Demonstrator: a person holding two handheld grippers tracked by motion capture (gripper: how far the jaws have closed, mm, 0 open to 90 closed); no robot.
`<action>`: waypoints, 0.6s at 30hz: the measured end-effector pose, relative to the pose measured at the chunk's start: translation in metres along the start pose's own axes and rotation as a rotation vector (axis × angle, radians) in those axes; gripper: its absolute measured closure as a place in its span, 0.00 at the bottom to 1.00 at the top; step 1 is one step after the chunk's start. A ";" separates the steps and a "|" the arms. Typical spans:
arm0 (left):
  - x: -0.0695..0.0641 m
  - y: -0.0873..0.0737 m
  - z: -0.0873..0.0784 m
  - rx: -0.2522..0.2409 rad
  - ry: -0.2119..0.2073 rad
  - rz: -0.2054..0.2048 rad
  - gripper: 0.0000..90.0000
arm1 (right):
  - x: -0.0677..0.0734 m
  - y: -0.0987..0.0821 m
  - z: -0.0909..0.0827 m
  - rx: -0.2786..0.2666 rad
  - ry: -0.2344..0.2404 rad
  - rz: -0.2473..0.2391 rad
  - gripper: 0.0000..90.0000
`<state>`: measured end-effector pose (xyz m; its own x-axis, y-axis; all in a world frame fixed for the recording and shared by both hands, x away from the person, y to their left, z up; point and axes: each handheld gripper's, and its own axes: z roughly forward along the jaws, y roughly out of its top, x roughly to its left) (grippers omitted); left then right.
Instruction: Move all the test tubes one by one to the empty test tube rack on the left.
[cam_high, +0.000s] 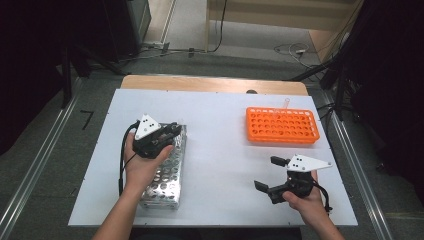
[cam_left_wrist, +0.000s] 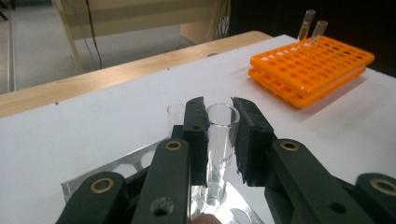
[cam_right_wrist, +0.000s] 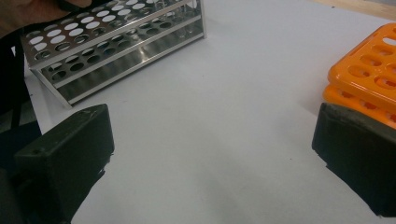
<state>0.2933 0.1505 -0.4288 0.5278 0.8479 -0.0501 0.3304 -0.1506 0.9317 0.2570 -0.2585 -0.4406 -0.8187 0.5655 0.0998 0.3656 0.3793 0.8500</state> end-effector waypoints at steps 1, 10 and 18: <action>0.000 0.000 0.001 0.008 -0.003 0.003 0.84 | 0.000 0.000 0.000 0.000 0.001 0.000 0.00; -0.007 -0.005 0.006 0.082 0.028 0.031 0.84 | 0.000 0.001 -0.001 -0.005 -0.004 -0.004 0.00; -0.006 -0.005 0.008 0.130 0.005 0.012 0.83 | -0.004 0.000 -0.002 -0.009 -0.014 0.004 0.00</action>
<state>0.2950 0.1418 -0.4359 0.5283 0.8483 -0.0366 0.4230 -0.2255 0.8776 0.2596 -0.2622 -0.4403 -0.8106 0.5777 0.0961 0.3652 0.3703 0.8541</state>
